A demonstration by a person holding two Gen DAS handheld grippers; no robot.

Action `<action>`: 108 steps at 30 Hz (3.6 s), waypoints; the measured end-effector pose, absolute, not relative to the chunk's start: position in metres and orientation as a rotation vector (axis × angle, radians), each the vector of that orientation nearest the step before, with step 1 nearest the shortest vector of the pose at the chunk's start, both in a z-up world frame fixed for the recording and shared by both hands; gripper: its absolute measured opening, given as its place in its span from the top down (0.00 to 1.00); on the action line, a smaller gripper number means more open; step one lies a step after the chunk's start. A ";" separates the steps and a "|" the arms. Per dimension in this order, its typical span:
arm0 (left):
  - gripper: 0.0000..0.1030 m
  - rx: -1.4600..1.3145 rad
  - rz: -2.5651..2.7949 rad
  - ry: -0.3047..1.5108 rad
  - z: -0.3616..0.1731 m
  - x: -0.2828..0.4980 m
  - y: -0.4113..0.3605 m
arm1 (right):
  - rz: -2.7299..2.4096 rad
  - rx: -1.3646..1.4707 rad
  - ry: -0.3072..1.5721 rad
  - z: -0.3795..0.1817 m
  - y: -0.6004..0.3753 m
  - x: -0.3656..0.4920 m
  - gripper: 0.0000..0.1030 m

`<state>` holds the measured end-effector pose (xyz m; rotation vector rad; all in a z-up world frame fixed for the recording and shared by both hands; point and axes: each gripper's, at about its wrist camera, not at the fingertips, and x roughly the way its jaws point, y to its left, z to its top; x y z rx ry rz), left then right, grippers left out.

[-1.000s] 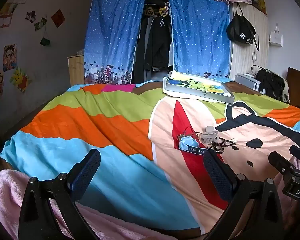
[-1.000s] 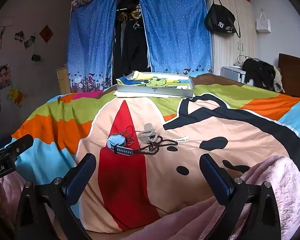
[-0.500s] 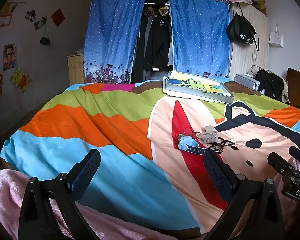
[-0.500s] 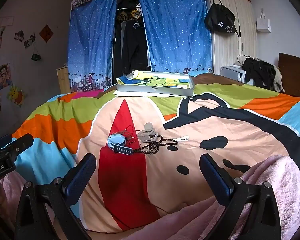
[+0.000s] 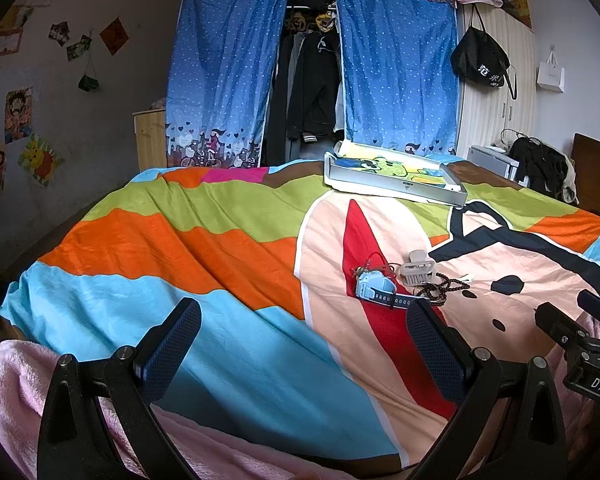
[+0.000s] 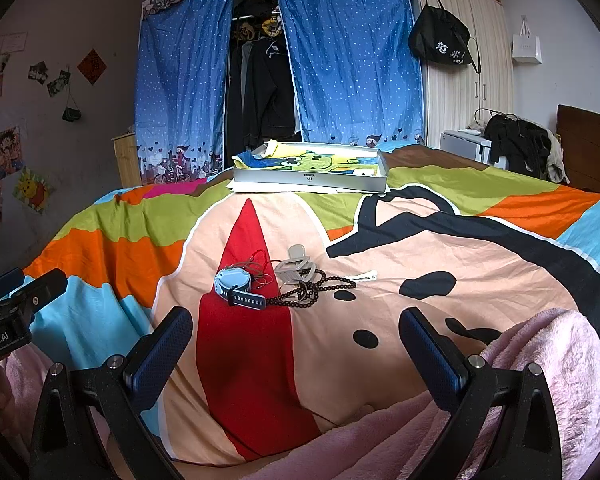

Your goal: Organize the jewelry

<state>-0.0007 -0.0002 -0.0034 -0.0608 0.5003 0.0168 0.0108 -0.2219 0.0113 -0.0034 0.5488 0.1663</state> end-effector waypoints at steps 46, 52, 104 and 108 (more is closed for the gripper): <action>0.02 -0.059 0.019 0.500 -0.003 0.001 0.000 | 0.167 -0.001 0.552 0.011 -0.223 0.011 0.00; 0.02 -0.060 0.018 0.501 -0.003 0.001 0.000 | 0.167 -0.001 0.552 0.011 -0.223 0.011 0.00; 0.55 -0.159 -0.373 1.062 -0.098 0.245 -0.022 | 0.454 0.057 1.111 -0.085 -0.244 0.268 0.22; 0.66 -0.158 -0.404 1.070 -0.104 0.253 -0.027 | 0.507 -0.070 1.086 -0.093 -0.227 0.278 0.27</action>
